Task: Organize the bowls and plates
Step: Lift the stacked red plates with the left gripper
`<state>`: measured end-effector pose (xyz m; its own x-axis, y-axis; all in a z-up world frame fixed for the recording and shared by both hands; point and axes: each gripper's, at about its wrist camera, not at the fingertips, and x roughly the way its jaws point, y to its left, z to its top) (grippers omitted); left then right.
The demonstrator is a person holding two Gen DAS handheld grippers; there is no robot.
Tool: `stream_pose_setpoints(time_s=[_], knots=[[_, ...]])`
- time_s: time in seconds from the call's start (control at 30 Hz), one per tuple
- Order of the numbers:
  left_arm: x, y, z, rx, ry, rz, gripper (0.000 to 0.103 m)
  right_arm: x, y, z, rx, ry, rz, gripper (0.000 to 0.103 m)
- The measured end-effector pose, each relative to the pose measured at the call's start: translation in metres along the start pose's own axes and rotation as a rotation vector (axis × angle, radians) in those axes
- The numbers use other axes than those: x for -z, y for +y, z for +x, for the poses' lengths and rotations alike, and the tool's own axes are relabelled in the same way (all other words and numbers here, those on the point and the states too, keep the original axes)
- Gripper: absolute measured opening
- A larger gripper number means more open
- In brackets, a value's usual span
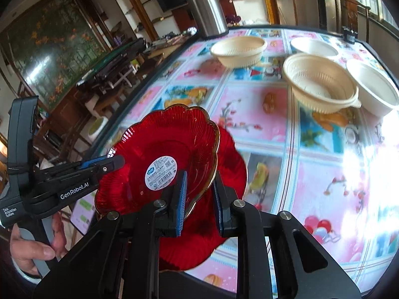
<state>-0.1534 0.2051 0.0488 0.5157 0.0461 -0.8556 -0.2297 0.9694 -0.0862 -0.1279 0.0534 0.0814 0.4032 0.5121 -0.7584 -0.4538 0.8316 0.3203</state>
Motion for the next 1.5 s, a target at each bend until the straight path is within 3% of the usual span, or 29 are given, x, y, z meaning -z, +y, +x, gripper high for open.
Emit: stream_pose_setpoints(time_s=[0.73, 1.2, 1.5], knots=[[0.013, -0.005, 0.009, -0.045, -0.009, 0.042, 0.018, 0.010, 0.010, 0.026, 0.096, 0.109, -0.112, 0.021], [0.017, -0.013, 0.009, -0.090, -0.029, 0.096, 0.022, 0.008, 0.022, 0.024, 0.180, 0.130, -0.193, 0.024], [0.013, -0.014, 0.001, -0.114, -0.069, 0.101, 0.025, -0.001, 0.019, 0.007, 0.208, 0.080, -0.190, 0.026]])
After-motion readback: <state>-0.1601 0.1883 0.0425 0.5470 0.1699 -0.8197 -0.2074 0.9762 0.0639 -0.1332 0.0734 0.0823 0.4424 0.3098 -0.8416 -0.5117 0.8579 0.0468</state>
